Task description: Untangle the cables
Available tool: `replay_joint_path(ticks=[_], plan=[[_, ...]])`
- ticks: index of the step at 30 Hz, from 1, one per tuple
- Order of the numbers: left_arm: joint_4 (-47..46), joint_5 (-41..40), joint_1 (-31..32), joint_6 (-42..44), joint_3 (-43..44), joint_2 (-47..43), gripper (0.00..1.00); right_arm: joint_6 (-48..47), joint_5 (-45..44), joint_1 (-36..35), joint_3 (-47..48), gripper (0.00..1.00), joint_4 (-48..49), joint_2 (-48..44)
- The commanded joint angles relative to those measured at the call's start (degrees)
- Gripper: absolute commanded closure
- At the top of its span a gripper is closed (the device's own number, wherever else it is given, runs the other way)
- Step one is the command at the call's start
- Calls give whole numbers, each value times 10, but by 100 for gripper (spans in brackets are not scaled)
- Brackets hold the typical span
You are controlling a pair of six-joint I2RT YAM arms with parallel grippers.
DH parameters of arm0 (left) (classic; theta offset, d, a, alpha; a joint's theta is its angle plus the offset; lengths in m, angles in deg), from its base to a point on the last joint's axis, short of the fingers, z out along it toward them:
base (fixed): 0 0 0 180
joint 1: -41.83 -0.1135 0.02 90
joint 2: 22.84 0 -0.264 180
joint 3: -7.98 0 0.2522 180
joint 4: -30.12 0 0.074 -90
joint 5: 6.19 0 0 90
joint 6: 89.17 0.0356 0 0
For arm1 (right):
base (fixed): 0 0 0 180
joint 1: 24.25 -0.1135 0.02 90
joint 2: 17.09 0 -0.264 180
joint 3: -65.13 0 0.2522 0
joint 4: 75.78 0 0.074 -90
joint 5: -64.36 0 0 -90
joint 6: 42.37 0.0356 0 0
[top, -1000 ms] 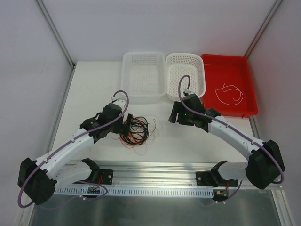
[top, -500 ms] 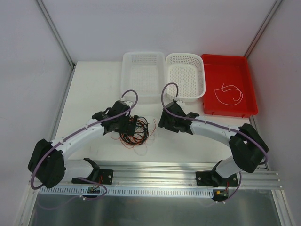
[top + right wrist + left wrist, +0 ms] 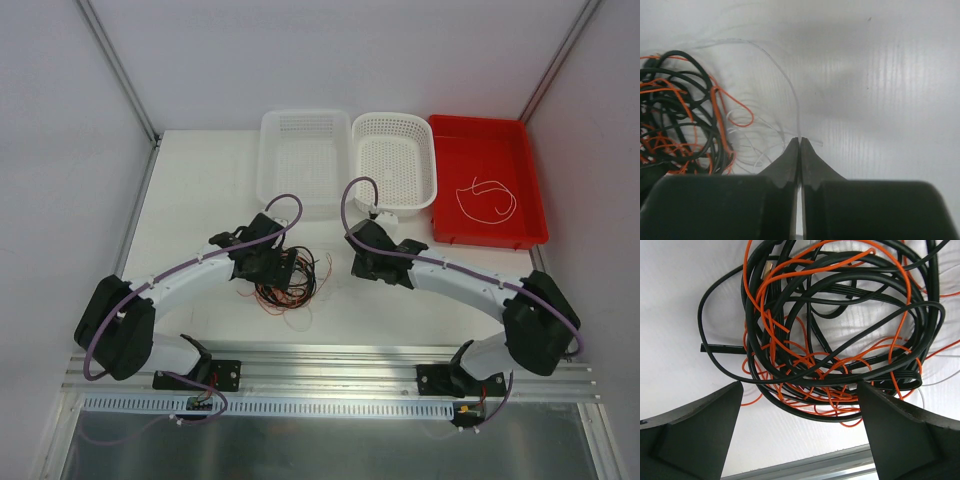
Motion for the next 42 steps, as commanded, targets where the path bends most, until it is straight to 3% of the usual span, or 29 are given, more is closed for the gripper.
replay_joint_path(ticks=[1,13,18,29,42], plan=[[20,-2,-7,-9,23,31,1,-63,-78,-7,53,99,-75,-99],[51,4,-7,-9,41,77,1,-281,-123,-6,224,99,-173,-281],[53,4,-7,-10,41,81,1,-371,-152,-5,350,99,-199,-290],[64,-3,-7,-9,45,91,1,-520,-186,3,527,99,-191,-279],[78,-24,-7,-11,49,102,1,-661,-250,3,603,99,-63,-270]])
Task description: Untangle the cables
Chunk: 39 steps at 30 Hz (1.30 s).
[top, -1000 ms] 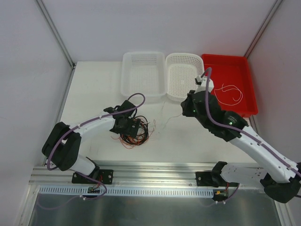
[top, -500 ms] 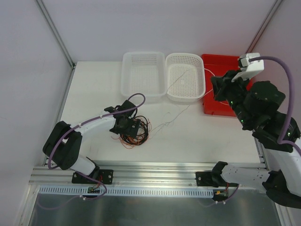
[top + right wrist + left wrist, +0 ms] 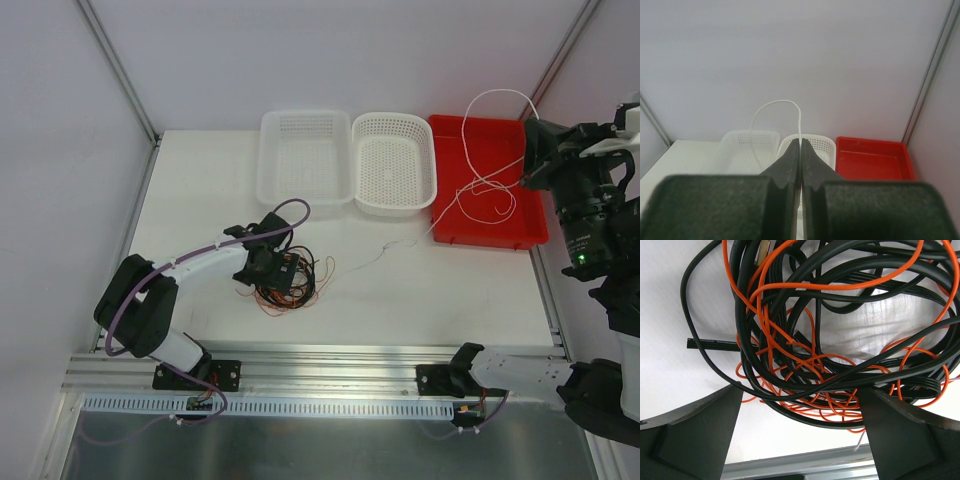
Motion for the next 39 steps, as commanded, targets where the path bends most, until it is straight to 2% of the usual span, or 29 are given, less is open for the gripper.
replay_joint_path(ticks=[1,8,13,14,17,20,21,24,28,39], plan=[[32,-27,-7,-4,13,7,1,-49,-29,2,8,99,57,2],[13,-28,-6,3,6,-78,1,45,12,3,-86,99,-8,-19],[-75,26,0,22,-43,-251,1,153,69,2,-172,99,-42,-38],[-94,50,10,26,-51,-302,1,165,77,2,-185,99,-42,-40],[-161,82,41,26,-79,-377,1,208,99,2,-225,99,-46,-45],[-225,69,111,30,-96,-402,1,247,132,3,-246,99,-52,-42],[-238,58,145,33,-98,-399,1,255,142,2,-248,99,-54,-41],[-293,59,182,48,-99,-370,1,289,188,2,-259,99,-62,-40],[-362,35,208,67,-97,-310,1,319,222,2,-281,99,-60,-51],[-538,-27,274,-36,-78,-154,4,364,241,2,-324,99,-55,-79]])
